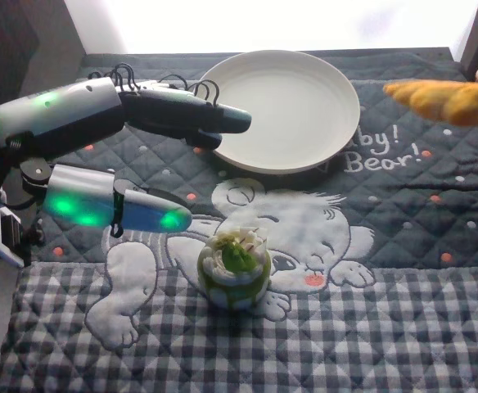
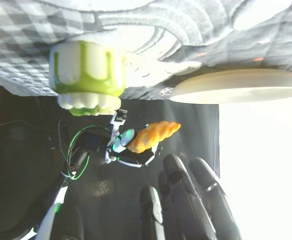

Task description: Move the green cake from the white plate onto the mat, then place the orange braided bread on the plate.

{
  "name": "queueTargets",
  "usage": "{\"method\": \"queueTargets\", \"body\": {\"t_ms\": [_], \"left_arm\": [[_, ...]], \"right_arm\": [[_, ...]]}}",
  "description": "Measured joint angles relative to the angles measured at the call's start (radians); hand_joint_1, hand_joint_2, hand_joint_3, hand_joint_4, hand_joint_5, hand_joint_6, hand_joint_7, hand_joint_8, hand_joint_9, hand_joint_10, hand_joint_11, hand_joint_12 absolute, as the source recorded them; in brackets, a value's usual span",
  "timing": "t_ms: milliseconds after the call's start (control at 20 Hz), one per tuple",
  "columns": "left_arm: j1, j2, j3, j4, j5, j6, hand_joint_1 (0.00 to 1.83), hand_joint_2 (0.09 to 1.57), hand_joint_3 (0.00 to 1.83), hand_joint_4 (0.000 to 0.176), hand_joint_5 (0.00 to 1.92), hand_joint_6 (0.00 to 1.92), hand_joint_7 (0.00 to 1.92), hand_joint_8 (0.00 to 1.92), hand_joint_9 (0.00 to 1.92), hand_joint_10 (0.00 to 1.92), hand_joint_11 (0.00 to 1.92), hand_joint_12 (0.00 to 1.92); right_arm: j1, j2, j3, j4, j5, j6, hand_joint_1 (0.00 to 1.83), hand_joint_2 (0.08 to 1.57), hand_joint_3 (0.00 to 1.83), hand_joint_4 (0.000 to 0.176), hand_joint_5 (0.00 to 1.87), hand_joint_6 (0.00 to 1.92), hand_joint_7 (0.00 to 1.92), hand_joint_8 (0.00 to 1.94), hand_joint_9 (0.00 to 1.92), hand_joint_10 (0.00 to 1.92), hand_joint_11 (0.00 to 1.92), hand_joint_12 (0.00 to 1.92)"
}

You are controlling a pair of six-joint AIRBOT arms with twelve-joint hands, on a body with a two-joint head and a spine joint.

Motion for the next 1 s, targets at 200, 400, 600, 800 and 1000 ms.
{"method": "queueTargets", "body": {"t_ms": [200, 400, 600, 800, 1000], "left_arm": [[0.005, -0.006, 0.008, 0.0, -0.004, 0.003, 0.73, 1.02, 0.0, 0.08, 0.48, 0.0, 0.46, 0.01, 0.61, 0.0, 0.17, 0.89], [0.014, -0.007, 0.007, 0.0, -0.025, 0.002, 0.73, 1.05, 0.01, 0.08, 0.48, 0.01, 0.49, 0.02, 0.6, 0.01, 0.15, 0.94], [0.014, -0.021, 0.008, -0.008, -0.029, 0.003, 0.79, 1.12, 0.0, 0.077, 0.57, 0.0, 0.6, 0.0, 0.64, 0.0, 0.13, 0.93], [0.014, -0.034, 0.008, -0.007, -0.051, 0.002, 0.75, 1.03, 0.0, 0.091, 0.49, 0.0, 0.52, 0.0, 0.52, 0.0, 0.01, 0.87], [0.012, -0.069, 0.012, 0.011, -0.069, 0.001, 0.77, 0.94, 0.0, 0.034, 0.45, 0.0, 0.52, 0.01, 0.51, 0.0, 0.12, 0.81]], "right_arm": [[0.073, 0.007, -0.025, -0.002, 0.001, -0.09, 1.3, 1.05, 0.0, 0.0, 1.02, 0.67, 1.24, 0.75, 1.58, 0.19, 1.19, 1.2], [0.241, 0.0, -0.053, -0.129, -0.032, -0.185, 1.21, 1.03, 0.0, 0.0, 1.19, 0.61, 1.23, 1.42, 1.34, 1.66, 1.32, 1.88], [0.289, -0.072, -0.008, -0.168, -0.118, -0.187, 1.19, 1.08, 0.01, 0.0, 1.04, 0.86, 1.42, 1.94, 1.67, 1.92, 1.69, 1.92], [0.41, -0.192, 0.099, -0.243, -0.224, -0.187, 1.22, 1.19, 0.0, 0.0, 0.73, 1.18, 1.03, 1.34, 1.18, 1.13, 1.12, 1.42], [0.414, -0.278, 0.174, -0.329, -0.386, -0.186, 1.37, 1.14, 0.0, 0.0, 0.68, 1.2, 0.91, 0.98, 1.06, 1.11, 0.99, 1.05]]}}
